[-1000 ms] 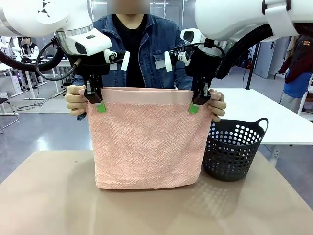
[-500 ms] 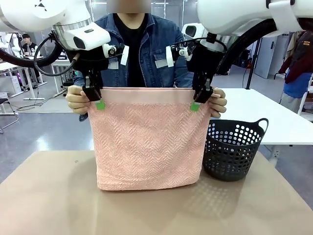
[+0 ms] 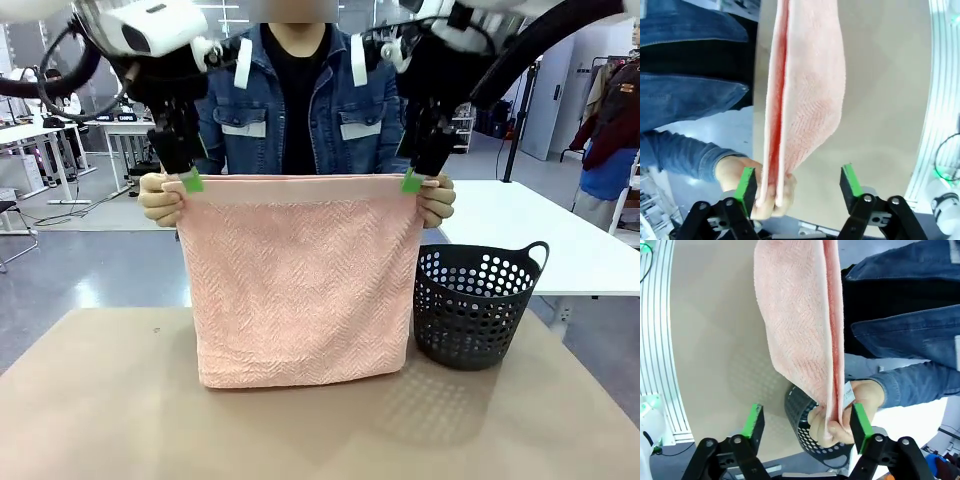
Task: Fold the towel.
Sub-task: Release the end of the 100 cm Hotel Towel you were holding and grab the top end of the folded side.
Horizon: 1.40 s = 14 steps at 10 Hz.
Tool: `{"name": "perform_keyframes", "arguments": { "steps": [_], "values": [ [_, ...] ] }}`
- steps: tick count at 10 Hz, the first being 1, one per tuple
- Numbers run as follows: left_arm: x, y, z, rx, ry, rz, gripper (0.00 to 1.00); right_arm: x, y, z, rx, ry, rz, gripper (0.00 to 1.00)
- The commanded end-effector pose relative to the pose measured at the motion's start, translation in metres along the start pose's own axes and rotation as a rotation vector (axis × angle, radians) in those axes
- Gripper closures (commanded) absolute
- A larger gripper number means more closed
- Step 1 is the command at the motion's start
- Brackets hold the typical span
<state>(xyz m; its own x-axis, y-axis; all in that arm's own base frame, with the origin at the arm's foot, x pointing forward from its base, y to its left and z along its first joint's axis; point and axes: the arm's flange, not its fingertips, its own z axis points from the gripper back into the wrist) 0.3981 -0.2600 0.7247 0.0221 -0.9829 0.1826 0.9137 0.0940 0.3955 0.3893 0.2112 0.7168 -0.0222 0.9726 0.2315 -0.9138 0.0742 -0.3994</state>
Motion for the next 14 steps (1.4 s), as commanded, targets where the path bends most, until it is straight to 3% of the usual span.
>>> {"name": "perform_keyframes", "arguments": {
  "steps": [1,6,11,13,14],
  "values": [
    [-0.001,-0.002,0.003,0.069,0.004,0.019,0.0,0.001,-0.001,0.004,-0.053,0.014,0.008,0.0],
    [0.012,0.028,-0.003,0.054,0.006,-0.031,0.0,0.02,-0.029,-0.006,-0.064,0.034,0.059,0.0],
    [0.01,0.049,-0.048,-0.087,0.108,-0.033,0.0,0.029,-0.062,-0.051,0.074,0.082,0.046,0.0],
    [0.006,0.053,-0.059,-0.124,0.087,-0.029,0.0,0.03,-0.065,-0.066,0.123,0.111,0.034,0.0],
    [0.004,0.051,-0.061,-0.124,0.09,-0.043,0.6,0.029,-0.064,-0.067,0.126,0.126,0.04,0.6]
  ]
}}
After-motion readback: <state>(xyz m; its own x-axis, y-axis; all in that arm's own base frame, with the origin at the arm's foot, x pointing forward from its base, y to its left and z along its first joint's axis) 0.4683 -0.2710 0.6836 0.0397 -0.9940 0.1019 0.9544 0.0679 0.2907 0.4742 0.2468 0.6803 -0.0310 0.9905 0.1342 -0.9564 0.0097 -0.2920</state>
